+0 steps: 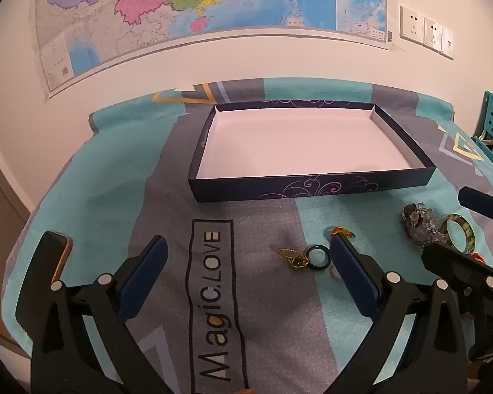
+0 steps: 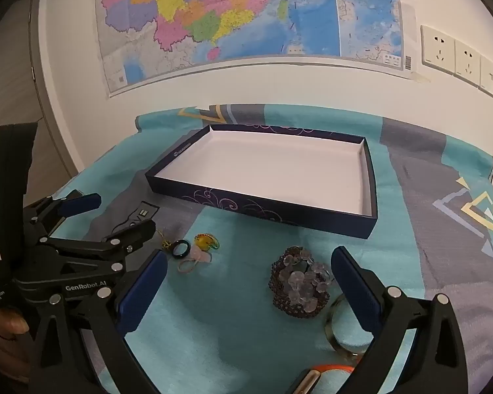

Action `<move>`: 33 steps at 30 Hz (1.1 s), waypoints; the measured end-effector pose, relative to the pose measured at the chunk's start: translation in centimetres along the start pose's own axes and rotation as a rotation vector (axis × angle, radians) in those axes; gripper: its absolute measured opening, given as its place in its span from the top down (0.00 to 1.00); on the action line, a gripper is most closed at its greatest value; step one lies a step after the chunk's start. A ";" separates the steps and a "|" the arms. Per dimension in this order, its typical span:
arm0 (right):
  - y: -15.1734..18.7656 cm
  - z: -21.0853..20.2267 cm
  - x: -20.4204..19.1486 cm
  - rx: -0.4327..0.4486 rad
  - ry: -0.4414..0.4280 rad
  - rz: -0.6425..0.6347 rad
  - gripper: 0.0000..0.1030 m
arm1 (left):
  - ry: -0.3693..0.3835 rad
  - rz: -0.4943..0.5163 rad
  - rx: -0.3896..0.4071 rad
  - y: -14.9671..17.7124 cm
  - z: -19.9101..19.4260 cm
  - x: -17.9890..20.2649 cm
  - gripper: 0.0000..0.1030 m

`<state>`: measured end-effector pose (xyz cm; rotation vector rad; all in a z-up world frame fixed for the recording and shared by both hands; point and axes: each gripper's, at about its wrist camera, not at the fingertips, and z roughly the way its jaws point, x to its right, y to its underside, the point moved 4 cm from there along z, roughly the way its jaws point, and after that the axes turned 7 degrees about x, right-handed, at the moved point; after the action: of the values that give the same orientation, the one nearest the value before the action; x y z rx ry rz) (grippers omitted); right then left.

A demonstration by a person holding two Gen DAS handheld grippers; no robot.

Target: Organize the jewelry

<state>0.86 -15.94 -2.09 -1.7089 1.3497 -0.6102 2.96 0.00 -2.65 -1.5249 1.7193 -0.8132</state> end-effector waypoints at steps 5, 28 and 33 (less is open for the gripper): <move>0.1 0.1 0.0 -0.006 0.007 -0.008 0.06 | 0.006 -0.006 -0.007 0.0 0.0 0.0 0.06; 0.9 0.3 0.0 -0.014 -0.014 0.016 0.06 | -0.002 -0.006 -0.005 0.1 -0.4 -0.5 0.06; 0.8 0.3 0.0 -0.016 -0.016 0.017 0.06 | -0.002 -0.009 -0.005 0.1 -0.5 -0.6 0.06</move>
<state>0.67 -15.90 -2.95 -1.7101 1.3595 -0.5767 2.53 0.64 -2.42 -1.5370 1.7157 -0.8122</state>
